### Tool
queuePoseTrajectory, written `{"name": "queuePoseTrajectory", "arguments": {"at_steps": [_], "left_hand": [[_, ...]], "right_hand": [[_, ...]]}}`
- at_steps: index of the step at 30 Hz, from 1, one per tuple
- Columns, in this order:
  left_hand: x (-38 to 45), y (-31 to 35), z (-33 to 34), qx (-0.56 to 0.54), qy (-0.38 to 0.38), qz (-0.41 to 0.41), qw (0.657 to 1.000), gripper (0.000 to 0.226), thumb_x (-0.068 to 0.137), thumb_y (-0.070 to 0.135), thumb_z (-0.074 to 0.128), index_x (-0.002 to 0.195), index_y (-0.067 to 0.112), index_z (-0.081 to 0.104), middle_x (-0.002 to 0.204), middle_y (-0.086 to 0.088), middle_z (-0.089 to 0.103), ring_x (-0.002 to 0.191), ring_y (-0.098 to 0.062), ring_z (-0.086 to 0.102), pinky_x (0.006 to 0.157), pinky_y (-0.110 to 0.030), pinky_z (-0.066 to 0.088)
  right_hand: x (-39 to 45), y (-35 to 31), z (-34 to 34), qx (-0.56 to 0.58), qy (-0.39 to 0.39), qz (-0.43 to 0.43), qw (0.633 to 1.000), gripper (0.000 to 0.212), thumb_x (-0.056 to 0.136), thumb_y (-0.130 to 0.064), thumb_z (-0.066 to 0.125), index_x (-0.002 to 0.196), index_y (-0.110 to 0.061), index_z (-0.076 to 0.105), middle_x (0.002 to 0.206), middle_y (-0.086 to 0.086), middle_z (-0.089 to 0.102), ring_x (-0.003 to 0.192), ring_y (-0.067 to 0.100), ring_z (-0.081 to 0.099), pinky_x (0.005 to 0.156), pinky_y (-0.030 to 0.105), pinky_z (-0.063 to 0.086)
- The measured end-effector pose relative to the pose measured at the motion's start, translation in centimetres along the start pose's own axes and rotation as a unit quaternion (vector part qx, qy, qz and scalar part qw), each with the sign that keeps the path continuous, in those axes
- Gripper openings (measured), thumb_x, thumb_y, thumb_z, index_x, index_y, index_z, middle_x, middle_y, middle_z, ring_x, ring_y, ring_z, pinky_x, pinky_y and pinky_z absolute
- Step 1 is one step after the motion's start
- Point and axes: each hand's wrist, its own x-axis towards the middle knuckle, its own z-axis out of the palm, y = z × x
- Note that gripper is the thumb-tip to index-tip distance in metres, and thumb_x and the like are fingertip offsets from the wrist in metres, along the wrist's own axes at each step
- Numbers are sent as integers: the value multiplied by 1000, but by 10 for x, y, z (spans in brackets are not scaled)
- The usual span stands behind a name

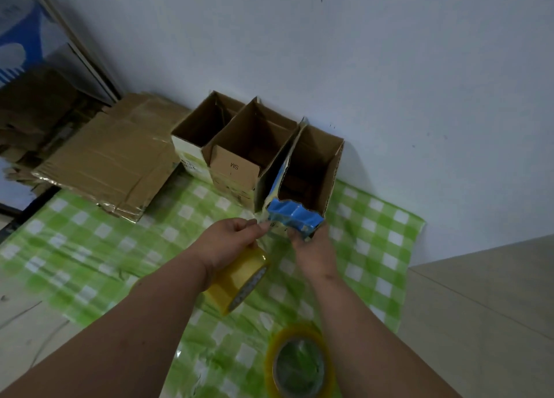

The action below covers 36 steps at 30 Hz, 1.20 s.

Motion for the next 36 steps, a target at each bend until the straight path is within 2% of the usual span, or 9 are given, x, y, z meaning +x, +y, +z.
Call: {"name": "queuePoseTrajectory", "arguments": {"at_steps": [3, 7, 11, 14, 18, 25, 28, 32, 36], "left_hand": [[4, 1, -1, -15, 20, -2, 1000, 41, 75, 59, 73, 73, 18, 71, 85, 9, 70, 86, -18, 64, 75, -37, 52], [4, -1, -2, -23, 19, -4, 1000, 38, 77, 57, 73, 56, 26, 64, 57, 14, 62, 76, -18, 59, 67, -33, 45], [4, -3, -3, -57, -21, 3, 998, 27, 75, 43, 75, 83, 17, 70, 101, 5, 72, 92, -23, 63, 82, -40, 51], [4, -3, 0, -45, -42, 13, 998, 3, 85, 16, 67, 83, 15, 64, 114, 12, 66, 84, -19, 56, 63, -28, 45], [1, -1, 7, -70, -36, 18, 997, 19, 87, 1, 61, 79, 16, 66, 99, 9, 65, 75, -18, 62, 52, -23, 48], [-10, 2, 20, -104, -1, 42, 994, 13, 89, 3, 66, 81, 13, 68, 109, 13, 68, 56, -7, 64, 50, -22, 50], [-19, 3, 29, -131, 16, 46, 990, 8, 89, 4, 67, 83, 9, 68, 87, 10, 74, 55, -9, 66, 50, -24, 52], [-31, 3, 38, -166, 44, 56, 984, 5, 90, 9, 68, 89, 5, 66, 76, -4, 72, 58, -16, 68, 51, -26, 54], [-42, 3, 44, -186, 75, 66, 977, 4, 90, 7, 68, 88, 4, 66, 75, -3, 72, 55, -17, 67, 49, -25, 53]], "right_hand": [[16, -10, 0, -31, -4, -6, 999, 53, 96, -24, 60, 143, -26, 36, 112, -15, 56, 111, 17, 60, 79, 19, 41], [32, -15, 5, -69, -29, 13, 997, 64, 96, -25, 60, 150, -30, 27, 133, 7, 57, 122, 29, 54, 94, 36, 46], [33, -9, 0, -33, -49, 21, 998, 72, 95, -25, 63, 152, -33, 21, 123, -2, 64, 91, 7, 60, 73, 23, 45], [29, -3, -8, 39, -75, 59, 995, 86, 92, -27, 66, 155, -36, 8, 135, -3, 57, 118, 17, 57, 102, 41, 45], [17, 7, -21, 74, -96, 77, 990, 71, 93, -14, 62, 153, -27, 25, 145, -1, 48, 127, 19, 50, 110, 48, 40], [-13, 13, -43, 123, -32, 85, 988, 6, 87, -17, 64, 90, -20, 67, 90, 3, 71, 86, 21, 66, 75, 35, 51], [-34, 7, -43, 148, -115, 65, 980, 21, 77, -39, 64, 81, -19, 69, 79, -1, 71, 77, 15, 66, 74, 34, 46], [-55, 0, -40, 132, -231, 60, 962, 54, 72, -59, 61, 100, -15, 72, 101, 6, 72, 100, 25, 64, 95, 47, 48], [-67, -5, -48, 102, -262, 31, 959, 27, 85, -37, 69, 104, -18, 73, 102, 8, 74, 102, 27, 68, 99, 47, 49]]}}
